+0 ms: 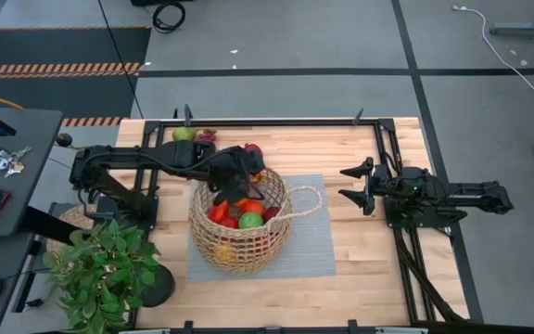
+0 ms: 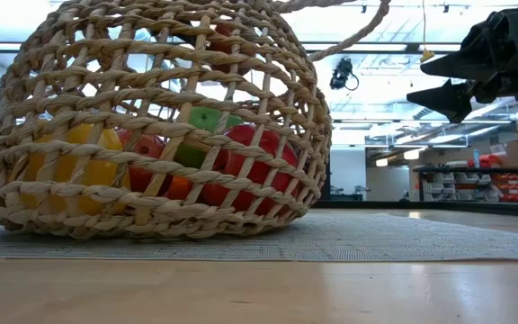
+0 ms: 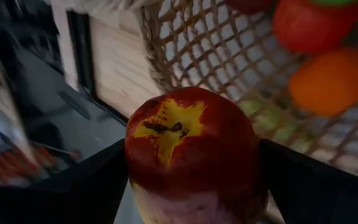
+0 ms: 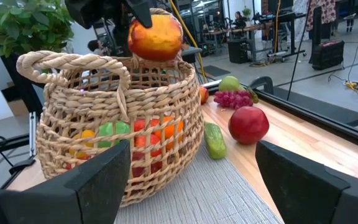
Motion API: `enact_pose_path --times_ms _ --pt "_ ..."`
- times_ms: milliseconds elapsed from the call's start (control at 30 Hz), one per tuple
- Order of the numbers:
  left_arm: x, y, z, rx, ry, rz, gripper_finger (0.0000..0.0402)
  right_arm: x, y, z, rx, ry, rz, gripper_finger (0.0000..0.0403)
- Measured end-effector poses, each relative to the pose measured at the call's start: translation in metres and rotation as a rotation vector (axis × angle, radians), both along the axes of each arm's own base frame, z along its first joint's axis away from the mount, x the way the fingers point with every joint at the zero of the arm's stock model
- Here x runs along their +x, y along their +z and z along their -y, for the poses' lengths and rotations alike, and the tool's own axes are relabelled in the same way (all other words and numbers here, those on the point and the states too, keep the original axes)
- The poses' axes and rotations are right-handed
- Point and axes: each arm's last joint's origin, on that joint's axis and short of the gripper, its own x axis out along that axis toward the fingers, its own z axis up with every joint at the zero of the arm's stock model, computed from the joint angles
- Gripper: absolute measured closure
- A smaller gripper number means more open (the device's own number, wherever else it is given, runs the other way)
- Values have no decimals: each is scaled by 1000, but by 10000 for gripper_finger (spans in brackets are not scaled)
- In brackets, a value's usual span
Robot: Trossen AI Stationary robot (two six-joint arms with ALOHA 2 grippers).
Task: Build produce basket
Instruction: Put the red apple into the brown woven basket
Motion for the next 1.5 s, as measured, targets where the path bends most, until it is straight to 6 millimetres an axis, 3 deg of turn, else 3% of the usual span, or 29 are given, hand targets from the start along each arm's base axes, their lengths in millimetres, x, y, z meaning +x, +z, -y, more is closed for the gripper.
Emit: enact_pose_path --times_ms 333,700,800,933,1133,1300,1500 --pt "2 2 4 203 -259 -77 55 0 0 0 0 0 0 54" --pt "2 2 5 147 -183 -45 54 0 0 0 0 0 0 54" --pt "3 3 2 51 -58 18 54 0 0 0 0 0 0 54" --pt "10 10 -4 -172 192 234 54 0 0 0 0 0 0 54" --pt "8 43 -4 -495 422 620 54 0 0 0 0 0 0 54" --pt "-1 65 -4 -711 526 826 54 0 0 0 0 0 3 54" --pt "-26 97 -6 -909 563 1026 54 0 1 0 0 0 7 54"
